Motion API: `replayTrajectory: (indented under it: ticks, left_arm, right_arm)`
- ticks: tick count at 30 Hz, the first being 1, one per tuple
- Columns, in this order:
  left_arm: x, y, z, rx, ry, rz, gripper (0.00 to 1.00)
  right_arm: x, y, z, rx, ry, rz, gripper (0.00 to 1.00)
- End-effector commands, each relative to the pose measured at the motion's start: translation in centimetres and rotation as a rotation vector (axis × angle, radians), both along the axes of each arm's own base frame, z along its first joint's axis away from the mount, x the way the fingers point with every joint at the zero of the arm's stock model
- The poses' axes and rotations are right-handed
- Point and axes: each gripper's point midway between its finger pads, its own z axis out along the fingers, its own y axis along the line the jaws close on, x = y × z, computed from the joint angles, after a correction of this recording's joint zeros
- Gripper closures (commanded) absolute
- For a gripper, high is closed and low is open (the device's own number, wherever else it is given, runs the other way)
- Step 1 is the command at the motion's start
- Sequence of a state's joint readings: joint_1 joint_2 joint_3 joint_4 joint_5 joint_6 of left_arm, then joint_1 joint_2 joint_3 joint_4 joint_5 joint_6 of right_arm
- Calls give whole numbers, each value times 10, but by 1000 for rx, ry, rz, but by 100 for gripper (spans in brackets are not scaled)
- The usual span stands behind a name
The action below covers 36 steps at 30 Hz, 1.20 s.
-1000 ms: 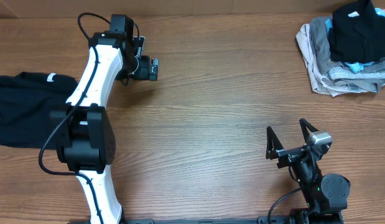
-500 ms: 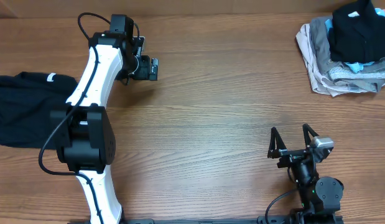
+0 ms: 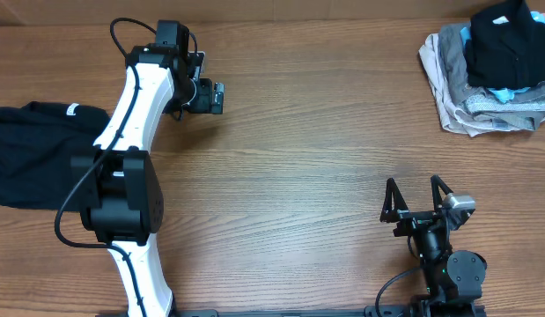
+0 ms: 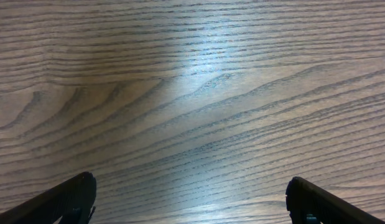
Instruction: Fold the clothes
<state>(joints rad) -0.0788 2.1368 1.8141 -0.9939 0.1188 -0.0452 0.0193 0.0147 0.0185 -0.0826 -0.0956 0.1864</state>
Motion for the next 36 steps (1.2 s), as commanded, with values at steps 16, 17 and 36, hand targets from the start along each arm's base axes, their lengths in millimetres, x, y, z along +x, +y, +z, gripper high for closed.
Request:
replayTrajectory:
  ticks: [16, 17, 36]
  left_arm:
    - [0, 2, 3, 13, -12, -19, 0]
    - [0, -1, 8, 11, -23, -23, 0]
    - [-96, -88, 298, 1, -732, -215, 0]
  right_arm:
    - [0, -5, -1, 8, -8, -24, 0]
    - [0, -5, -1, 8, -7, -24, 0]
    - [0, -5, -1, 8, -7, -24, 0]
